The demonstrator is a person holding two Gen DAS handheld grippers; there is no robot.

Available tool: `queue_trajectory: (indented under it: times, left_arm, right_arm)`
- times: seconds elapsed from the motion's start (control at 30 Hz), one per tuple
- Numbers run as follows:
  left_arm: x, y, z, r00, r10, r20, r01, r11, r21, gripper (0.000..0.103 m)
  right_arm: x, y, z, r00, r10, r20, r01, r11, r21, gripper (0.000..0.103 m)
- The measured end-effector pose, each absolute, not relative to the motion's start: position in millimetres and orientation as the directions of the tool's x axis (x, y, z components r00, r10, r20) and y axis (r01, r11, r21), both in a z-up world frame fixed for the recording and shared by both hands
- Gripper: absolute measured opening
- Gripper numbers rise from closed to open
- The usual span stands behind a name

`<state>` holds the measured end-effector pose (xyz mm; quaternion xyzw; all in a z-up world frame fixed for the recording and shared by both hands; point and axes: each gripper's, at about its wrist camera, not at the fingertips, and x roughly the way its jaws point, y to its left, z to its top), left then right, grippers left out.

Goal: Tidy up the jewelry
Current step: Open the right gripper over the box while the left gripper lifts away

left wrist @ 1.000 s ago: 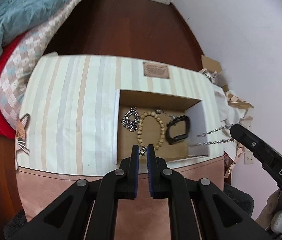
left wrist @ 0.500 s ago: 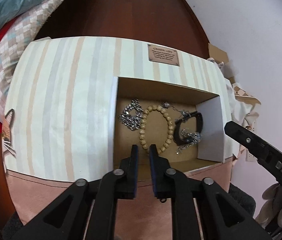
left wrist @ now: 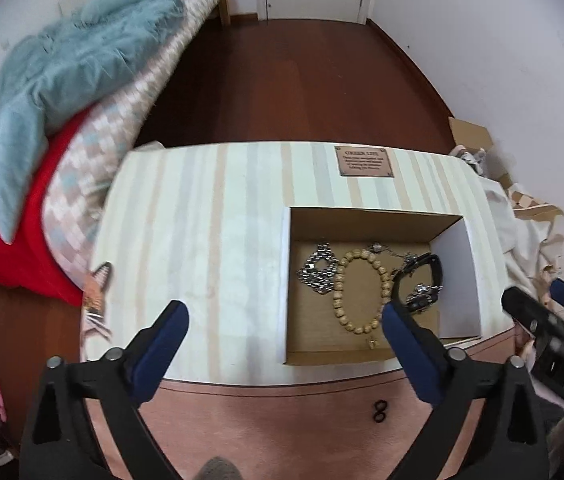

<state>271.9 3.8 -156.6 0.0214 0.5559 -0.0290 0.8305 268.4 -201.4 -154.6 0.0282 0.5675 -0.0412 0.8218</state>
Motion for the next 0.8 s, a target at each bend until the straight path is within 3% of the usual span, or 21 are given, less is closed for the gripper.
queue_trajectory:
  times: [0.1, 0.4, 0.8]
  left_arm:
    - [263.9, 3.6, -154.8, 0.403, -0.001, -0.915, 0.068, 0.997, 0.029, 0.101]
    - [238.8, 10.1, -140.0, 0.449, 0.038, -0.893, 0.042, 0.997, 0.064, 0.102]
    - [176.4, 17.8, -76.7, 0.581, 0.056, -0.812, 0.02, 0.996, 0.082, 0.102]
  right_arm:
    - [259.6, -196.4, -157.4, 0.358, -0.079, -0.931, 0.093, 0.994, -0.048, 0.102]
    - [235.3, -186.8, -142.8, 0.402, -0.098, -0.911, 0.092, 0.993, -0.067, 0.103]
    - [183.7, -177.2, -82.0, 0.496, -0.059, -0.866, 0.073, 0.997, -0.026, 0.103]
